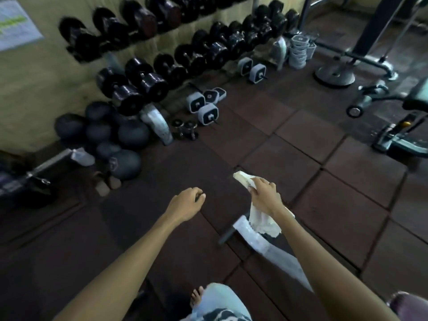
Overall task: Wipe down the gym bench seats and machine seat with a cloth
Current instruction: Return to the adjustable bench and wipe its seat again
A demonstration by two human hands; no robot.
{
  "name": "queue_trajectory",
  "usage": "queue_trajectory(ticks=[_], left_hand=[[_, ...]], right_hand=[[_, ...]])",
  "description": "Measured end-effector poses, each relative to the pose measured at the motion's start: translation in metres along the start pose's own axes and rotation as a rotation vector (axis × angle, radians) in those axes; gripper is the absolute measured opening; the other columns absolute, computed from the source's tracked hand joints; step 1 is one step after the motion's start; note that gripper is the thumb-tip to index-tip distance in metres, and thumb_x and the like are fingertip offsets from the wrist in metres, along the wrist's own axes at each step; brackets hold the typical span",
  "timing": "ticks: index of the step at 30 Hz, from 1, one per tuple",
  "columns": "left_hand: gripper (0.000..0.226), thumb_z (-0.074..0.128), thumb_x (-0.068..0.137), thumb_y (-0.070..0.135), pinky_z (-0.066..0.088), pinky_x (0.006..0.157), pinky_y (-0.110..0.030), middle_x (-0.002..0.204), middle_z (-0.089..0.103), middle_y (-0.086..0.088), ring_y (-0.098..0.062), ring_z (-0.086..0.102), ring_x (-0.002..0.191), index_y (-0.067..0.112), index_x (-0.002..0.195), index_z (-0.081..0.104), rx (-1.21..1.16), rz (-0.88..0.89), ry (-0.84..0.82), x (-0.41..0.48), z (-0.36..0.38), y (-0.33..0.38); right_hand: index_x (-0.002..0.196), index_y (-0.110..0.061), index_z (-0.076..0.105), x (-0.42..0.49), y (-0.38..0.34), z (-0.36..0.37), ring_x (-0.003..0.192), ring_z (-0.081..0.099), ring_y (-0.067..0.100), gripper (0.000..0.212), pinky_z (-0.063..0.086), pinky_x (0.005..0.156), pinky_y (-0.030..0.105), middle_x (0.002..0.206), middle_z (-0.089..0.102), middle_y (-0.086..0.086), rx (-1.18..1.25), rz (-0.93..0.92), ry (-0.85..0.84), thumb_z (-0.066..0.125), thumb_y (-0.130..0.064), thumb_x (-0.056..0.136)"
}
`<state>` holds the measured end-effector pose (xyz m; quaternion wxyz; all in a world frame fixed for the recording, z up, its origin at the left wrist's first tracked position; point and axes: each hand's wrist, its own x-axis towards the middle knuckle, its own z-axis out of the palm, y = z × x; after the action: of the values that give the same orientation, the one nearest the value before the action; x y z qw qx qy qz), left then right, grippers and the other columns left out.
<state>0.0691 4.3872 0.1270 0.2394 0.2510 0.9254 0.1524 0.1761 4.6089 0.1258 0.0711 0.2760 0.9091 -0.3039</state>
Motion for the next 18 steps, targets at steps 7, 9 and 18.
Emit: queue_trajectory(ticks=[7, 9, 18], left_hand=[[0.041, 0.038, 0.097, 0.045, 0.045, 0.095, -0.037, 0.124, 0.059, 0.002, -0.016, 0.056, 0.114, 0.021, 0.126, 0.055, 0.021, -0.001, -0.032, 0.120, -0.067, -0.024], [0.040, 0.039, 0.097, 0.045, 0.046, 0.095, -0.039, 0.124, 0.060, 0.002, -0.016, 0.056, 0.114, 0.021, 0.124, 0.056, 0.014, 0.018, -0.023, 0.170, -0.087, -0.022], [0.039, 0.039, 0.097, 0.045, 0.047, 0.094, -0.038, 0.123, 0.060, 0.005, -0.016, 0.057, 0.111, 0.022, 0.124, 0.056, 0.057, 0.129, -0.162, 0.426, -0.158, 0.045]], right_hand=[[0.127, -0.017, 0.049, 0.126, -0.051, -0.012, 0.122, 0.038, 0.036, 0.029, 0.040, 0.093, 0.053, 0.134, 0.048, 0.004, 0.133, 0.068, 0.095, 0.040, -0.025, 0.101], [0.124, -0.017, 0.051, 0.168, -0.055, -0.021, 0.120, 0.038, 0.034, 0.027, 0.039, 0.092, 0.052, 0.130, 0.050, 0.003, 0.158, 0.090, 0.113, 0.040, -0.025, 0.100], [0.111, -0.014, 0.053, 0.383, -0.030, -0.090, 0.114, 0.041, 0.035, 0.022, 0.038, 0.086, 0.051, 0.109, 0.050, 0.001, 0.248, 0.320, 0.196, 0.040, -0.028, 0.100]])
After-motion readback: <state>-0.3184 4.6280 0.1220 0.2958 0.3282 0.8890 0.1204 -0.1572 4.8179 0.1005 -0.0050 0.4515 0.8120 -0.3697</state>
